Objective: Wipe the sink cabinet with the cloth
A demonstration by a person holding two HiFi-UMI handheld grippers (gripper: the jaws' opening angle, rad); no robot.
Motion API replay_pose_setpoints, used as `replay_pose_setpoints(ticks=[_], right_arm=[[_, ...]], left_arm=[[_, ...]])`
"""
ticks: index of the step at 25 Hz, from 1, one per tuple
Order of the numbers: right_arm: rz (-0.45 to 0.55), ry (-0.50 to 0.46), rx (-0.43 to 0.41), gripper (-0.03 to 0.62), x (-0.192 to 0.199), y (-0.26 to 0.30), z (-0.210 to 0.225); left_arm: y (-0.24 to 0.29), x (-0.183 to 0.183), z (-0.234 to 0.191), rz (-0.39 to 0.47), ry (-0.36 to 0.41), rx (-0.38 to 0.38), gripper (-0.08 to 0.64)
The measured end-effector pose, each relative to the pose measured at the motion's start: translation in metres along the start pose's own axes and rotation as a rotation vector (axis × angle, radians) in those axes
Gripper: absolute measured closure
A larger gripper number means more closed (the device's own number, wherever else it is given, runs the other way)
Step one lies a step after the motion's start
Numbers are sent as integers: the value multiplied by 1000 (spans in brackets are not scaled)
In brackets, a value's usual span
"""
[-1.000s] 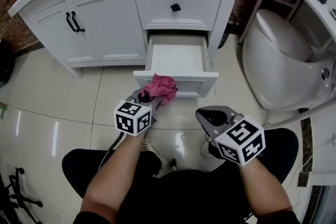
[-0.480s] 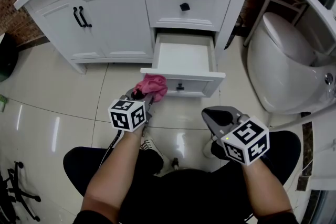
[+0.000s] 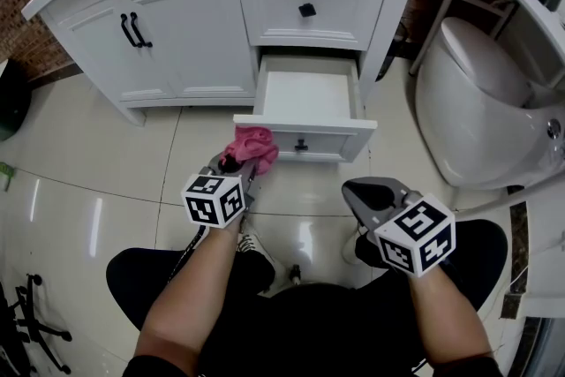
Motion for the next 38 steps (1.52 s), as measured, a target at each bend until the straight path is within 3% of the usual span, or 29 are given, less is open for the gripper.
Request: replay_pose_setpoints(ticks=[9,14,25,38], right_arm=[[21,24,-3,584,-2,-9,1],[25,50,20,584,4,-18,14],[19,100,55,584,13,-28,32],[8,94,45,584,14,-21,28]], left_arm=[[38,69,129,-146,131,354,471],[70,95,162,-221,222,455,471],[107,113,162,-243,150,430,471],[86,118,104,-241,84,274,471]])
Point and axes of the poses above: the fingertips, and each gripper's own axes: y forward along the fingers, z to its right, x out of its underside, the point moved 5 cm from there along -y, backward along the fingers, and after that the axes turned 13 degrees about z, right-handed, at the moved point
